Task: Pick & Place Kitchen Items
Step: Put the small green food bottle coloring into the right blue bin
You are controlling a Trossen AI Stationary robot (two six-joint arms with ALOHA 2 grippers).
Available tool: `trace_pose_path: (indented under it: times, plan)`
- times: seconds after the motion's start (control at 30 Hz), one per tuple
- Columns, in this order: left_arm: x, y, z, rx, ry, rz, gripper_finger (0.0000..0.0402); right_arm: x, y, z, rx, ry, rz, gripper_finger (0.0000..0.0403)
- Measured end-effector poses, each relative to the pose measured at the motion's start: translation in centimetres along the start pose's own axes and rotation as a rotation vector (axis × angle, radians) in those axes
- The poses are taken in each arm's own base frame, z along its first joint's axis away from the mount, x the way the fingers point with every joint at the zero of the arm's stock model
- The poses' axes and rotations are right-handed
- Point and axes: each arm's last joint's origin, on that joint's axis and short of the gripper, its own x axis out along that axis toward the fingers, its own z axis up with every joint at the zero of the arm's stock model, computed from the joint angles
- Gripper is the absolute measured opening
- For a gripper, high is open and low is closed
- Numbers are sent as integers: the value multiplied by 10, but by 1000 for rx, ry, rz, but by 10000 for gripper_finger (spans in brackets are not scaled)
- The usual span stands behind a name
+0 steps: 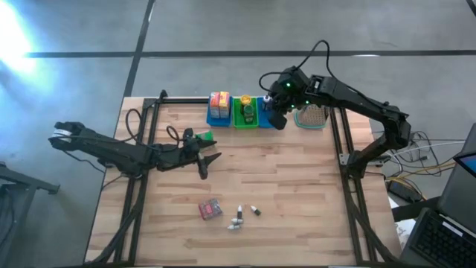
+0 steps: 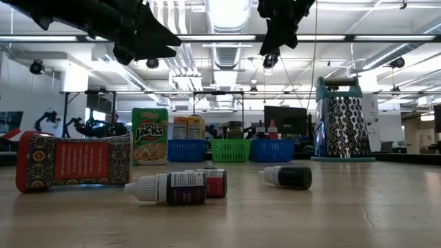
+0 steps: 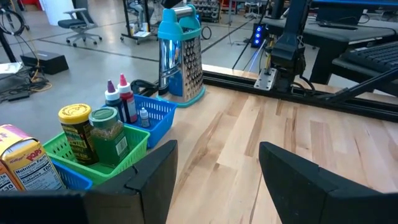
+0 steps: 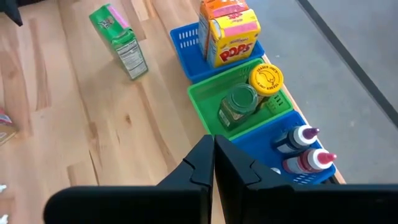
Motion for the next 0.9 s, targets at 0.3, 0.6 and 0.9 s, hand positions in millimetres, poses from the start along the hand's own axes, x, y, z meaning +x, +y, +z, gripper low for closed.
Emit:
trace_pose_path:
  times: [0.3,0.6,0.9]
  plan:
    - [0,0,-2,-38,20,4,232,5,12,-5,-85,17,26,8]
    - [-1,-3,5,-44,49,-1,232,-11,21,-17,-146,-18,48,8]
    - [-12,-18,28,15,217,-22,232,-44,18,-50,-142,-120,43,8]
